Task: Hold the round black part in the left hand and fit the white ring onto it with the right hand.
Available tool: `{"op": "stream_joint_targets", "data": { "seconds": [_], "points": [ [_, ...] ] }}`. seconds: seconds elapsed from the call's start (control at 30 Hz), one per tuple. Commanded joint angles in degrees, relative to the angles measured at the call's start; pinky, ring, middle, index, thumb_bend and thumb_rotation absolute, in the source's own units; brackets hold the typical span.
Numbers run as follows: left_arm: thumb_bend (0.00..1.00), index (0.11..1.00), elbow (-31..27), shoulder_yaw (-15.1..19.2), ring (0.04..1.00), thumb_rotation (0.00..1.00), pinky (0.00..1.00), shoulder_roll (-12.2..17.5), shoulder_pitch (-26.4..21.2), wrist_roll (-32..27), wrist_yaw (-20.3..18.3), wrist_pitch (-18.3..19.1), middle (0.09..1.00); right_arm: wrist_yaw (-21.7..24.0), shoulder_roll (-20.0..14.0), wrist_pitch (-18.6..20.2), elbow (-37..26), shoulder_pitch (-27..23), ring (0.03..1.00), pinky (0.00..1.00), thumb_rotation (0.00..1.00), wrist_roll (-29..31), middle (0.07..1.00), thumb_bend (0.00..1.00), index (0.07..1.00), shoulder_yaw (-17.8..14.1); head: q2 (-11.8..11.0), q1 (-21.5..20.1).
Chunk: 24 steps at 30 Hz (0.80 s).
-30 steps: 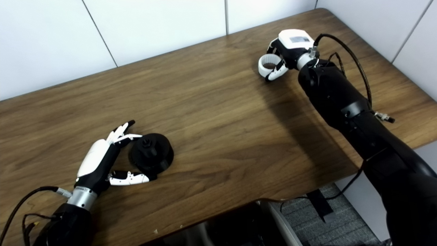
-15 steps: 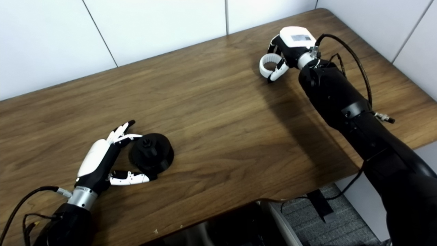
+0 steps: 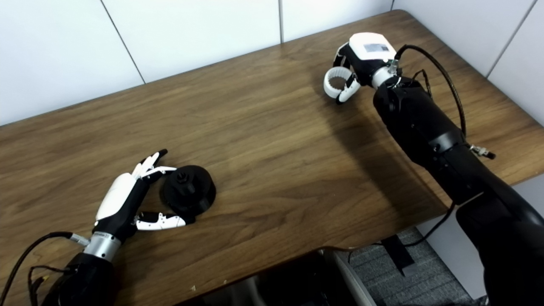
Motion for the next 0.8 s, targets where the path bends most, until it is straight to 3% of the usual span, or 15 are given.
{"op": "stream_joint_targets", "data": {
  "seconds": [0.0, 0.77],
  "points": [
    [1.0, 0.687, -0.24, 0.34, 1.0, 0.41, 1.0, 0.48, -0.51, 0.1, 0.04, 0.85, 1.0, -0.21, -2.43, 0.96, -2.91, -2.79, 0.714, 1.0, 0.01, -1.36, 0.459, 0.52, 0.536, -1.48, 0.1, -0.03],
    [1.0, 0.689, -0.26, 0.32, 1.0, 0.4, 1.0, 0.55, -0.4, 0.09, 0.0, 1.06, 1.0, 3.88, -3.32, 0.59, -15.5, -4.0, 0.693, 1.0, 0.01, -5.19, 0.476, 0.52, 0.517, -3.88, 0.23, -0.16]
  ]
}}
